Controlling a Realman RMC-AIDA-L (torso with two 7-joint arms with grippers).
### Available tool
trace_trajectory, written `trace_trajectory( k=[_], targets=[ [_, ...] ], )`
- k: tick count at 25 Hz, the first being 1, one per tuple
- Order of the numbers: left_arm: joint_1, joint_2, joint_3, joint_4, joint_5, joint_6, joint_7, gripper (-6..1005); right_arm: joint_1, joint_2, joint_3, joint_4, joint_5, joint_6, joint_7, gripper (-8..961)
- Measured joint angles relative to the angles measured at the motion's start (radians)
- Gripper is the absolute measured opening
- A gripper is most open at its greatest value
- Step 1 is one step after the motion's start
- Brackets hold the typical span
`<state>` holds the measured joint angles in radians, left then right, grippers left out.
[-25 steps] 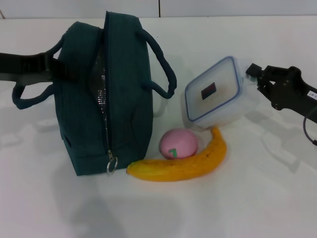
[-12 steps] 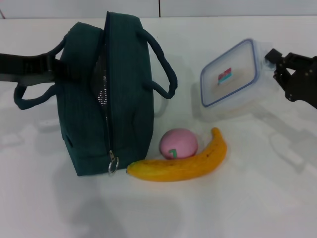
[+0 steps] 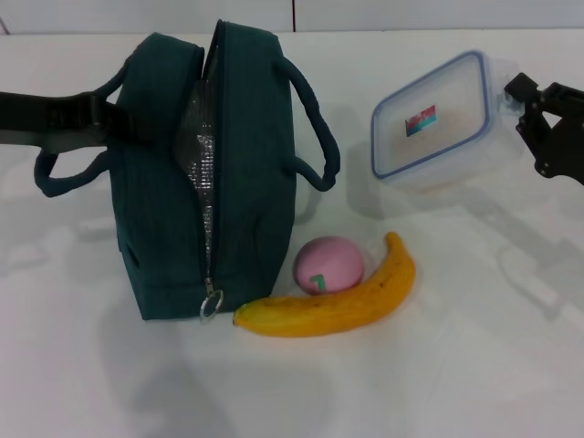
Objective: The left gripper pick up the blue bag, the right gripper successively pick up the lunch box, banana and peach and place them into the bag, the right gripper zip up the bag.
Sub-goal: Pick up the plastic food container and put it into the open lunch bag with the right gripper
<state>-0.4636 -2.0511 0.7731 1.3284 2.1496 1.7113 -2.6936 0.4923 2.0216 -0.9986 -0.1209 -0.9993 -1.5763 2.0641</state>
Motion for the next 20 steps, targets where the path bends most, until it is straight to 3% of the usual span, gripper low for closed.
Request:
trace_trajectory(
  k=[20],
  targets=[
    [-0.026,-0.003,0.003,0.0,-0.002,0.017,-0.003,37,0.042,0.006,-0.001,-0.002,0.066,-0.075,-0.003,82]
  ],
)
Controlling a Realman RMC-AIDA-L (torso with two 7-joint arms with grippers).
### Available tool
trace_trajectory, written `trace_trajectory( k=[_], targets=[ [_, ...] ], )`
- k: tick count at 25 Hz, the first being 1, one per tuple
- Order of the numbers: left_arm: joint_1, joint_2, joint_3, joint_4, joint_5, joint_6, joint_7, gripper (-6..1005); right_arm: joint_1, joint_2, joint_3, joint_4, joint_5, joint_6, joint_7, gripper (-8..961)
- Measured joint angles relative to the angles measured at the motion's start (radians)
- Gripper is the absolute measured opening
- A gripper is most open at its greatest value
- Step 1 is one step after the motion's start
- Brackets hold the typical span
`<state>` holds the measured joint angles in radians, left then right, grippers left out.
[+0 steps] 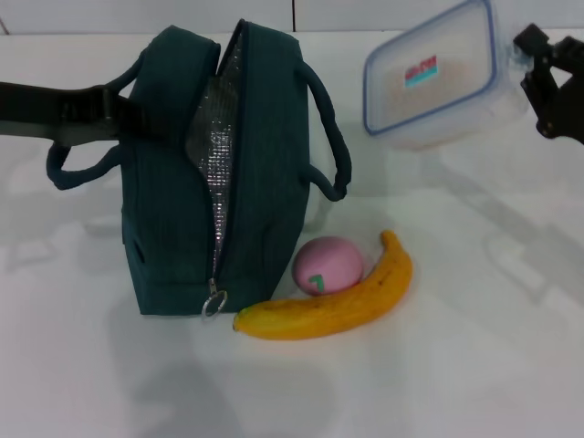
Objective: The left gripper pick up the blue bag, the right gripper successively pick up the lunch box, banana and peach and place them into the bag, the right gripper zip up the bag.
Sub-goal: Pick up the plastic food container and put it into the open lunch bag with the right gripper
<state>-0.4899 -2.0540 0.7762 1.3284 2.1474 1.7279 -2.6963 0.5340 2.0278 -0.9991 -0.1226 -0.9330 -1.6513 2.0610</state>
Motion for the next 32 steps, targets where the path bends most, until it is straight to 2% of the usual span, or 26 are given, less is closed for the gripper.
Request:
trace_trajectory(
  k=[14,22,25,32],
  targets=[
    [-0.034,0.003,0.02,-0.053,0.002,0.001,0.005,37,0.137,0.0,-0.003,0.003,0.028,-0.06,-0.019,81],
    [-0.058,0.006,0.037,-0.073,0.007,-0.003,0.016,37,0.248,0.0,-0.011,0.004,0.043,-0.068,-0.019,81],
    [-0.083,0.004,0.038,-0.108,0.008,-0.008,0.036,37,0.285,0.0,-0.034,0.005,0.04,-0.048,-0.02,81],
    [-0.098,0.002,0.034,-0.128,0.006,-0.012,0.073,37,0.3,0.0,-0.15,0.006,0.041,0.074,-0.032,81]
  ],
)
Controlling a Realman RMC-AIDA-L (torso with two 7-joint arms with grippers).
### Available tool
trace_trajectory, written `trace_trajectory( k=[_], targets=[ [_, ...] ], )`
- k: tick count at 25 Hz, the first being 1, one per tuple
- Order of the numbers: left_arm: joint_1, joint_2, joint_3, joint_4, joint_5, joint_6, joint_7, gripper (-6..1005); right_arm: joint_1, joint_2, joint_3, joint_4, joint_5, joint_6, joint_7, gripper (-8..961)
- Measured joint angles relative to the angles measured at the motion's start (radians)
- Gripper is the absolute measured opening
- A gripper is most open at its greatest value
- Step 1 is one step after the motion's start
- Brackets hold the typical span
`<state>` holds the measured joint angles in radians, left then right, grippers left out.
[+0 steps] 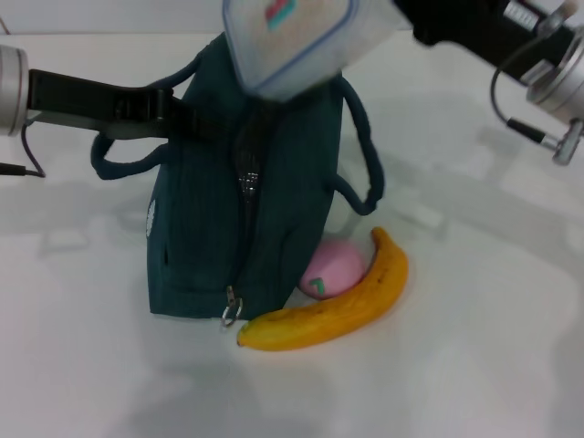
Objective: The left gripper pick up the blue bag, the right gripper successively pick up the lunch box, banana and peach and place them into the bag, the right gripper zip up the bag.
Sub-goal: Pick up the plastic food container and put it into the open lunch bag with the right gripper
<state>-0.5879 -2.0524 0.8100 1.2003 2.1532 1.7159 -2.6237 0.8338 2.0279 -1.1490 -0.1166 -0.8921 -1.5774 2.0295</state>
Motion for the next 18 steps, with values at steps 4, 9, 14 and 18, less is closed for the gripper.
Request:
trace_trajectory(
  k=[4,9,14,18],
  targets=[
    [0.007,0.003,-0.005,0.0,-0.003,-0.021,0.005,37,-0.026,0.0,-0.049,-0.002,-0.001,0.05,0.0,80],
    [0.019,0.004,-0.017,0.005,-0.004,-0.037,0.008,37,-0.053,0.0,-0.088,-0.013,-0.006,0.098,0.0,80],
    [0.013,0.003,-0.018,0.002,-0.004,-0.037,0.013,37,-0.035,0.0,-0.122,-0.029,-0.006,0.149,0.0,80],
    [0.012,0.003,-0.018,0.0,-0.004,-0.038,0.02,37,-0.016,0.0,-0.135,-0.067,0.0,0.164,0.0,83]
  ],
)
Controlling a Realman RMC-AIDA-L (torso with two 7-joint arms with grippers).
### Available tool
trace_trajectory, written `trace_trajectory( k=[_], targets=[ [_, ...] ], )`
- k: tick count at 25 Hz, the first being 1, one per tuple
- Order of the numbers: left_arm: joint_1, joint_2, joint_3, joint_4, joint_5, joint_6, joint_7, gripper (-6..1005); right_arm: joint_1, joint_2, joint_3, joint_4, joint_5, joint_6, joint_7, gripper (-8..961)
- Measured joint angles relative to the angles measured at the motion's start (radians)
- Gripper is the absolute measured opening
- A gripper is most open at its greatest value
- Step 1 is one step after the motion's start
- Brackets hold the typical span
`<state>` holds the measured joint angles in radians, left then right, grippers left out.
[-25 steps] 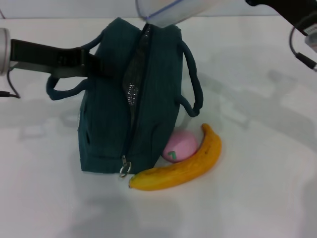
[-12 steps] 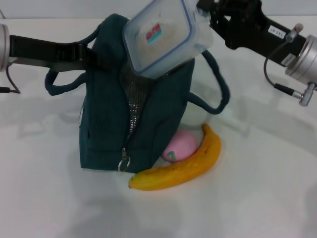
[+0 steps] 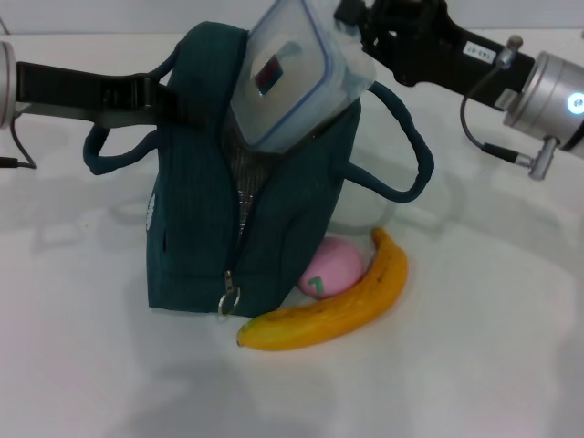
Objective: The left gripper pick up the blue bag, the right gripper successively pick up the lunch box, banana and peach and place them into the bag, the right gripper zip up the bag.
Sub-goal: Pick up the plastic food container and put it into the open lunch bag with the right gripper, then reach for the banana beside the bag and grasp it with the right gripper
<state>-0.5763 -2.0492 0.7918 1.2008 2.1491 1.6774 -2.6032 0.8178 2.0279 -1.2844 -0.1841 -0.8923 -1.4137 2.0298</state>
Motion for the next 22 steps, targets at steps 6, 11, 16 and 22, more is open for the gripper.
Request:
trace_trajectory(
  k=[6,11,16,22],
  targets=[
    [0.005,0.002,0.0,-0.001,0.0,-0.008,0.002,37,0.021,0.0,0.001,-0.008,0.002,0.001,0.008,216],
    [0.009,0.002,0.0,-0.001,0.0,-0.009,0.003,37,0.012,0.0,0.009,-0.009,0.014,0.001,0.009,359],
    [0.019,0.004,0.0,-0.001,0.0,-0.014,0.003,37,-0.005,-0.008,0.001,-0.066,0.003,-0.017,-0.023,463],
    [0.033,0.003,-0.002,-0.01,0.0,-0.034,0.016,36,-0.085,-0.036,-0.001,-0.205,-0.092,-0.055,-0.149,687]
  ],
)
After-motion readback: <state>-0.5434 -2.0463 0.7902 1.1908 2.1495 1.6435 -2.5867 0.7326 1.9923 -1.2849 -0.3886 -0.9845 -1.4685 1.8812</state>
